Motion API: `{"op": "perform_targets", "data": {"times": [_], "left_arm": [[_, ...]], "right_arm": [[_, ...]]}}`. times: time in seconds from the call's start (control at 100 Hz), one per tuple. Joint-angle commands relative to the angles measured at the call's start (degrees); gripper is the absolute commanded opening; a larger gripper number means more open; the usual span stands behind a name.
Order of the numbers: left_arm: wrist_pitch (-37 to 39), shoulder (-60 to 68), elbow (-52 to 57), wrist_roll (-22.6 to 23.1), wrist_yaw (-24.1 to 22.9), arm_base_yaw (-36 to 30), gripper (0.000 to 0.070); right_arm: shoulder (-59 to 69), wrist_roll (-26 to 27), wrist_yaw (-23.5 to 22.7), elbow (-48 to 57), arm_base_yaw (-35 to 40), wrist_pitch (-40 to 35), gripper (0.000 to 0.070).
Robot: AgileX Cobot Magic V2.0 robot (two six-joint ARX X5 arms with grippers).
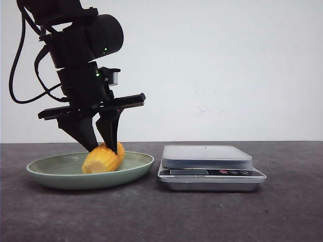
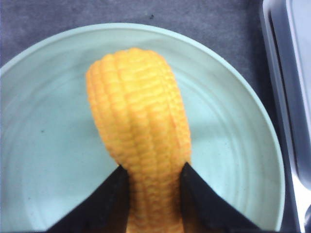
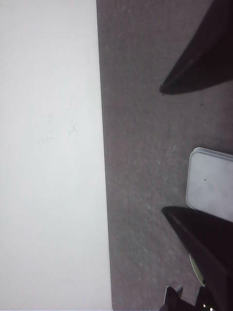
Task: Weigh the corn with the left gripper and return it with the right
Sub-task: 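Lift the corn with the left gripper and carry it over the scale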
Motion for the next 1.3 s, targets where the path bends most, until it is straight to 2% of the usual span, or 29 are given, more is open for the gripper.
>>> {"op": "perform_targets", "data": {"times": [0.0, 0.27, 0.39, 0.59, 0.8, 0.96, 1.29], "left_arm": [[0.4, -2.8, 0.8, 0.6, -0.2, -0.4, 0.0004], [-5.3, -9.3, 8.3, 2.1, 0.6, -4.3, 0.0004], [-3.9, -8.7, 13.7, 1.8, 0.6, -8.7, 0.0005], [-2.1, -1.9, 22.6, 0.1, -0.7, -13.0, 0.0006], [-7.9, 9.5, 32.5, 0.0, -1.0, -14.3, 0.0006], [-7.9, 14.7, 33.3, -1.6, -1.0, -14.3, 0.0005], [-9.2, 18.0, 33.3, -1.9, -1.0, -14.9, 0.0005]], "right_arm": [[0.2, -0.7, 0.1, 1.3, 0.2, 0.1, 0.0457], [0.2, -0.7, 0.1, 1.3, 0.2, -0.1, 0.0457], [0.2, -0.7, 0.0, 1.3, 0.2, -0.2, 0.0457], [0.2, -0.7, 0.0, 1.3, 0.2, -0.2, 0.0457], [0.2, -0.7, 0.0, 1.3, 0.2, -0.7, 0.0457], [0.2, -0.7, 0.0, 1.3, 0.2, -1.3, 0.0457], [0.2, -1.5, 0.0, 1.3, 0.2, -1.4, 0.0457]]}}
